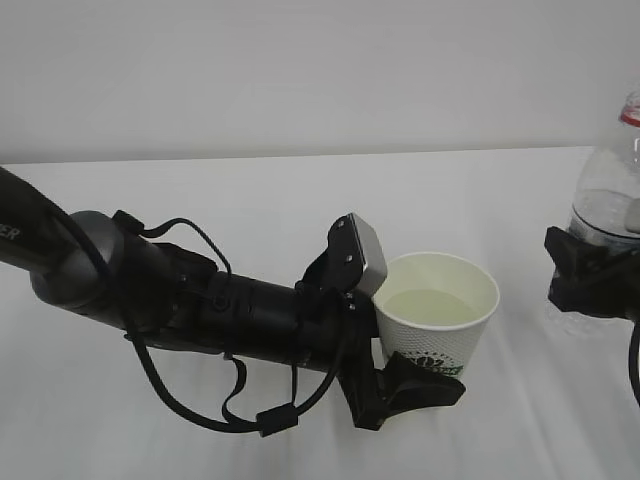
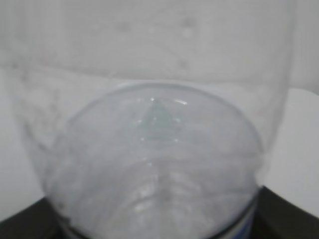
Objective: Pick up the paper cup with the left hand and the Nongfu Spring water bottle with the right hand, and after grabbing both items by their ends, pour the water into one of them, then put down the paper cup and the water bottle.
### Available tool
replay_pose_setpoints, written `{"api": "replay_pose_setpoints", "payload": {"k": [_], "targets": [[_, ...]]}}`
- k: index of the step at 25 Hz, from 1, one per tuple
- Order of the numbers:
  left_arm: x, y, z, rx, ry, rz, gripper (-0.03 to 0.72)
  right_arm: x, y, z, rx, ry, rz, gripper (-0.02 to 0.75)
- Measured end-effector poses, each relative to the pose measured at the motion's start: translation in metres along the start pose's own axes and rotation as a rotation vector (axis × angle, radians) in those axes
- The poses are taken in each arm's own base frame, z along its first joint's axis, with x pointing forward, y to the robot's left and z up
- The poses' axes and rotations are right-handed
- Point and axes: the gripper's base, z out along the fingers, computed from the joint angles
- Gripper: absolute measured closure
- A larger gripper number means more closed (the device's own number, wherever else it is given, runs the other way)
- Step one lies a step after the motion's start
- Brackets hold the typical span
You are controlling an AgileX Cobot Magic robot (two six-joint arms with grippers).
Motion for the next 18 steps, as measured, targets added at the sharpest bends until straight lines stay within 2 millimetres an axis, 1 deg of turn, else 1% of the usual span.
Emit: {"api": "replay_pose_setpoints", "payload": {"k": [4, 18], "targets": [[0.0, 0.0, 0.0, 0.0, 0.0, 0.0, 0.14, -0.003, -0.001, 0.017, 0.01, -0.02, 0.005, 0.256], [0.0, 0.0, 0.0, -0.001, 0.001, 0.0, 0.14, 0.01, 0.0, 0.074, 0.017, -0.009, 0.006, 0.256]]}}
